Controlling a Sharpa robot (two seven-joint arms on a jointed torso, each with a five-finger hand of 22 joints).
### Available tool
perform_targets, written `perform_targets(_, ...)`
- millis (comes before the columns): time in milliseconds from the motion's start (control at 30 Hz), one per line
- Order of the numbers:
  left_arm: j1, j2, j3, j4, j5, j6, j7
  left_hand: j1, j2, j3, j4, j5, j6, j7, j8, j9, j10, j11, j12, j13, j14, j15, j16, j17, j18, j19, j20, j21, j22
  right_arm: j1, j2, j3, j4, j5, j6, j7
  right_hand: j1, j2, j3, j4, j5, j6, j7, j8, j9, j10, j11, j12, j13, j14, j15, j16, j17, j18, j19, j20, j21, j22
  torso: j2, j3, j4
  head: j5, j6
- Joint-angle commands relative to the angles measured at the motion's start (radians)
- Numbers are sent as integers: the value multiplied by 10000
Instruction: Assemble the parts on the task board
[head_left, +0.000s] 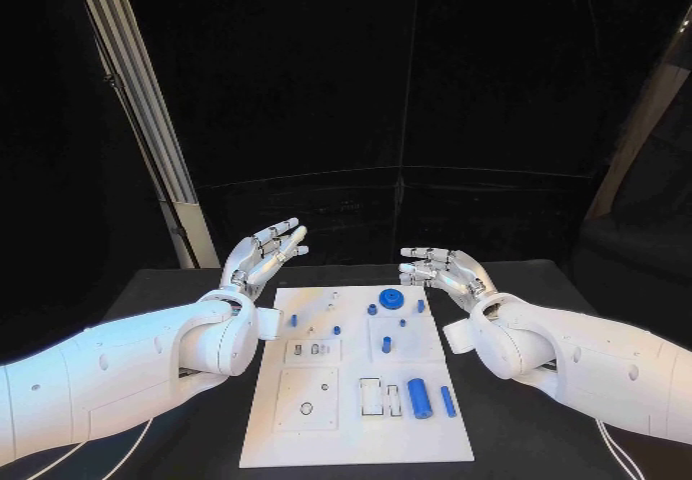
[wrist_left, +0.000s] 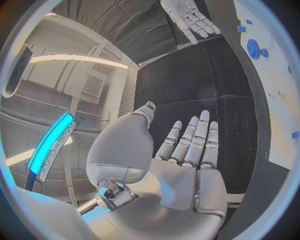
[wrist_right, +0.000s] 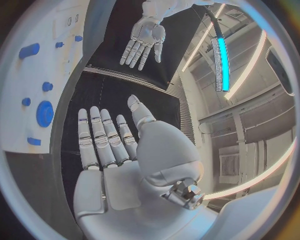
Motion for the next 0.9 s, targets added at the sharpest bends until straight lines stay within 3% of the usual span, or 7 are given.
perform_targets(33, 22, -138, 8, 121, 33, 436, 420, 191, 56, -91, -256, 32, 1647, 1232, 337, 125, 1814, -245, 471, 76, 1091, -310, 358, 76, 341, 2287, -29, 864, 395, 31, -64, 15, -114, -1325, -123, 290, 166, 66, 93, -235, -83, 1150, 719, 115, -14, 706, -170, -37, -129, 795, -206, -17, -83, 117, 550, -51, 201, -2, 35, -15, 10, -13, -56)
perform_targets(133, 26, -281, 8, 238, -48, 627, 355, 228, 140, -200, -404, 29, 3125, 1094, 610, 202, 2673, -449, 639, 54, 1945, -569, 554, 100, 546, 2990, -52, 1118, 442, 81, -122, 22, -179, -1890, -91, 283, 302, 24, 180, -340, -107, 1645, 633, 14, -118, 1170, -300, -206, -144, 1377, -351, -114, -89, 139, 932, -158, 307, -47, 71, -19, 23, -26, -42)
perform_targets(233, 28, -431, 8, 383, -151, 812, 285, 206, 238, -329, -486, 21, 3568, 1014, 658, 146, 3238, -559, 655, 34, 2471, -687, 575, 77, 592, 3213, -105, 1086, 361, 238, -136, 33, -281, -2886, -28, 229, 460, -51, 300, -365, -124, 1985, 577, -84, -169, 1536, -387, -353, -145, 1796, -468, -202, -80, 145, 1215, -268, 382, -83, 154, -18, 36, -23, -70)
perform_targets(500, 34, -716, 7, 774, -366, 1141, 211, 437, 356, -505, -904, 41, 4118, 779, 532, 36, 4136, -816, 534, 51, 3623, -1025, 636, 252, 605, 4210, -395, 1282, 292, 933, -44, 105, -737, -5986, 578, -672, 846, -382, 703, -377, -149, 2648, 348, -362, -180, 2450, -672, -731, -140, 3315, -954, -131, 68, 128, 2438, -813, 978, 40, 513, -5, 89, -125, -118)
perform_targets(633, 46, -935, 8, 1203, -403, 1253, 173, 501, 384, -508, -1004, 40, 4204, 743, 507, 37, 4275, -870, 534, 62, 3762, -1059, 638, 297, 606, 4329, -437, 1285, 265, 1343, 93, 120, -960, -7760, 883, -1328, 1038, -601, 811, -378, -134, 2909, 264, -414, -164, 2870, -840, -814, -123, 4335, -1306, 167, 246, 125, 3423, -1240, 1777, 407, 764, -33, 113, -192, -70)
perform_targets(767, 117, -1151, 9, 1752, -383, 1360, 167, 523, 421, -505, -1049, 40, 4273, 715, 501, 40, 4342, -895, 524, 64, 3818, -1079, 622, 317, 605, 4389, -456, 1280, 246, 1624, 217, 127, -1040, -9369, 1128, -2055, 1042, -749, 848, -346, -108, 3315, 26, -429, -163, 3549, -1175, -825, -103, 6121, -1806, 997, 652, 108, 4713, -1837, 3377, 1255, 1027, -79, 192, -241, -9)
perform_targets(900, 223, -1241, 10, 2032, -375, 1419, 166, 532, 426, -502, -1061, 40, 4280, 713, 498, 40, 4343, -896, 517, 61, 3819, -1080, 614, 318, 604, 4394, -459, 1276, 241, 1760, 352, 131, -1081, -10713, 1209, -2660, 803, -828, 930, -349, -228, 3437, -6, -653, -184, 3765, -1326, -1113, -113, 6528, -1961, 2625, 1685, 44, 4623, -2000, 4449, 1935, 1251, -105, 293, -335, 52)
